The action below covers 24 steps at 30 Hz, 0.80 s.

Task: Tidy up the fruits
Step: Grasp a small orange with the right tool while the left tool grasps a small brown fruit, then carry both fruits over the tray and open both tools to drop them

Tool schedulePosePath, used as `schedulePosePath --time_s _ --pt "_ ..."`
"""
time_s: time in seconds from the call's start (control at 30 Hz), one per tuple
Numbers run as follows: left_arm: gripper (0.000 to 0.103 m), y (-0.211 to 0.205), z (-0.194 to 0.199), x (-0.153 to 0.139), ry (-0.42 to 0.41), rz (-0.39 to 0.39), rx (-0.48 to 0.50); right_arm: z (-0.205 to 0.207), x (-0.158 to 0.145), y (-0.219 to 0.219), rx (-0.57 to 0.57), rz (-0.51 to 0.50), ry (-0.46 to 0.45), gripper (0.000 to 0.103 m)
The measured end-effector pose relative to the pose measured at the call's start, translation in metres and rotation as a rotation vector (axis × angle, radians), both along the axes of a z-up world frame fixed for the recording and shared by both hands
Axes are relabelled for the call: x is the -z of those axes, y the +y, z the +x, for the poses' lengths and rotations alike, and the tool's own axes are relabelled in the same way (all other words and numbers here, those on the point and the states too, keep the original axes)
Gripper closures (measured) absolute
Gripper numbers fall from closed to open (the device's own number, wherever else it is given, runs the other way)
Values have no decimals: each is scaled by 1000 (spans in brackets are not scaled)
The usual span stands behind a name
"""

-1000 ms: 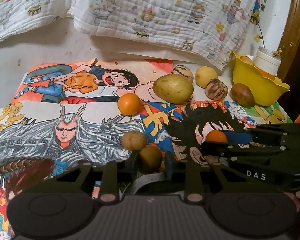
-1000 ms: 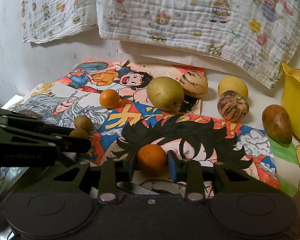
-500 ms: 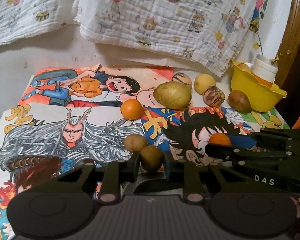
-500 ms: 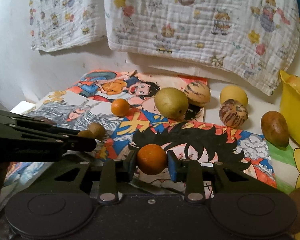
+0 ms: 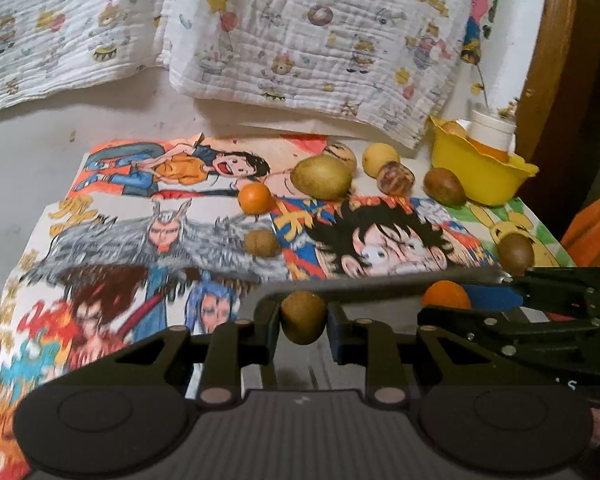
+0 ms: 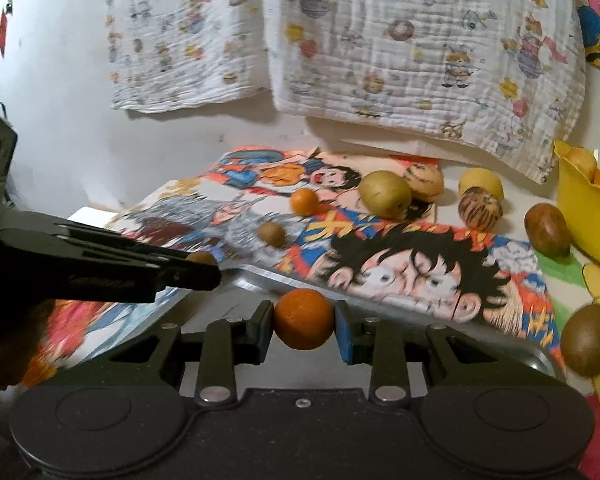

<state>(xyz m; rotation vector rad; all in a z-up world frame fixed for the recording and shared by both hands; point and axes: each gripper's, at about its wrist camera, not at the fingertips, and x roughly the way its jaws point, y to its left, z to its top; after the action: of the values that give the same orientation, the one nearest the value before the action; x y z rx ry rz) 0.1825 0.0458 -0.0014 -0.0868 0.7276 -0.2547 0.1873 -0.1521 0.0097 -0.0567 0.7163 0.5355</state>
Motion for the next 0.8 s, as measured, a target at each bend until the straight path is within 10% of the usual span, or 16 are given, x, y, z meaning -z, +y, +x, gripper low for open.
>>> schedulePosePath --time_s 0.8 --pt "75 -1 -95 8 32 15 75 -93 6 1 -47 6 70 68"
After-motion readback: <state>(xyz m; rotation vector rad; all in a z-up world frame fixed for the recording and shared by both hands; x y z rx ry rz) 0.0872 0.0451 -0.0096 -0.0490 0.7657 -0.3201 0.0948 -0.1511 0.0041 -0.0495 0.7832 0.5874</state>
